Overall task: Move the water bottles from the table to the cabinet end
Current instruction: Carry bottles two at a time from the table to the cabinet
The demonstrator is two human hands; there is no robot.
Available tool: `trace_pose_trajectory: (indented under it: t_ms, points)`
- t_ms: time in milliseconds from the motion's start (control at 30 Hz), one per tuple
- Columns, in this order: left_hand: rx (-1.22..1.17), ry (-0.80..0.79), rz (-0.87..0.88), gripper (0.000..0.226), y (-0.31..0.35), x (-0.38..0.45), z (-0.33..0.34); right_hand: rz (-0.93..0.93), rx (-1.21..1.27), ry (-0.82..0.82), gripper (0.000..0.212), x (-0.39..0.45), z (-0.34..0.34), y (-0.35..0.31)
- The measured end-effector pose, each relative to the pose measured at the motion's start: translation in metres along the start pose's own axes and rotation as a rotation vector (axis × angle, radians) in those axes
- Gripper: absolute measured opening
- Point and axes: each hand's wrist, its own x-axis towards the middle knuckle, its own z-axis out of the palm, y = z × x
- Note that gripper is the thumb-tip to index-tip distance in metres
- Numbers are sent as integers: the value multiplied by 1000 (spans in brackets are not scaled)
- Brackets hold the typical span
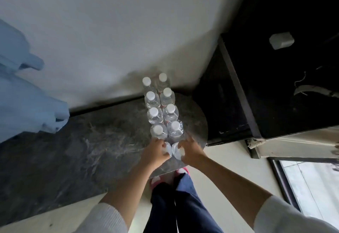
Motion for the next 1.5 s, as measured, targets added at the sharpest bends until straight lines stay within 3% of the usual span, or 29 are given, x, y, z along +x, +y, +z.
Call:
trace_pose_trajectory:
  t_ms: [667,967,1200,1500]
  points:
    - [-4,27,52,35,-20,27,17,-89,-189,-86,41,39,-4,-4]
    - [-19,-55,46,45,-31,19,11,-89,-381,-141,46,33,-8,-15]
    - [-54,34,-142,42,-61,-13,7,-167,-637,-92,47,15,-16,-35]
    - [-164,377,-496,26,-107,-102,-10,-620,-874,-67,38,14,-2,-123]
